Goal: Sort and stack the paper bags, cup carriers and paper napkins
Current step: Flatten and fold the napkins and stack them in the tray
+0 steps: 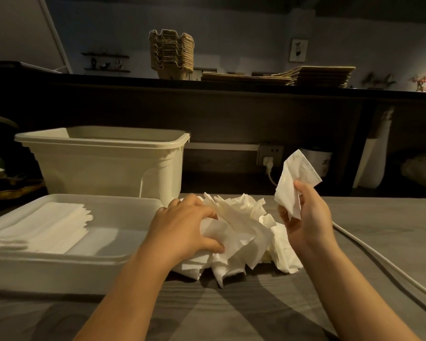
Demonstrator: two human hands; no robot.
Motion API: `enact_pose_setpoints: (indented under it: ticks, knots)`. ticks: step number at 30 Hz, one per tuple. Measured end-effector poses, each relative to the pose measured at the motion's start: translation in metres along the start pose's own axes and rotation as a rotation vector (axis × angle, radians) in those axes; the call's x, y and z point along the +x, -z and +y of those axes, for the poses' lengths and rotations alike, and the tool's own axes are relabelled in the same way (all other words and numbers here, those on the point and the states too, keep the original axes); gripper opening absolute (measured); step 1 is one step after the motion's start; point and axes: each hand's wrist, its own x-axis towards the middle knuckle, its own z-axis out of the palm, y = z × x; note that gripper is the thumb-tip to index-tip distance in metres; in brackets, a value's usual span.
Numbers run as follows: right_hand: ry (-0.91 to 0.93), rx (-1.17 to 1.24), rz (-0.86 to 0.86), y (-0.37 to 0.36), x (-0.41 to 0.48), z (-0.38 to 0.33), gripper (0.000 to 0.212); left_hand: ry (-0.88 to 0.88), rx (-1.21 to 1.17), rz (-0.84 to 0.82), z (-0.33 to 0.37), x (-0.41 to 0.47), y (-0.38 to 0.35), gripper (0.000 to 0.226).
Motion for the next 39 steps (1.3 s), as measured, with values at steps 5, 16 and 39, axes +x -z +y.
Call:
enact_pose_setpoints:
  ticks: [5, 16, 39]
  knots:
    - [0.007, -0.017, 0.006, 0.0, 0.001, 0.001, 0.005, -0.026, -0.015, 0.003, 0.002, 0.001, 0.001, 0.041]
    - [-0.024, 0.001, -0.004, -0.002, -0.002, -0.001, 0.004, 0.043, -0.341, 0.167, -0.003, 0.004, 0.002, 0.02]
    - [0.025, -0.085, -0.183, -0.008, -0.014, -0.01, 0.012, 0.212, -1.21, 0.383, -0.002, 0.003, 0.016, 0.01]
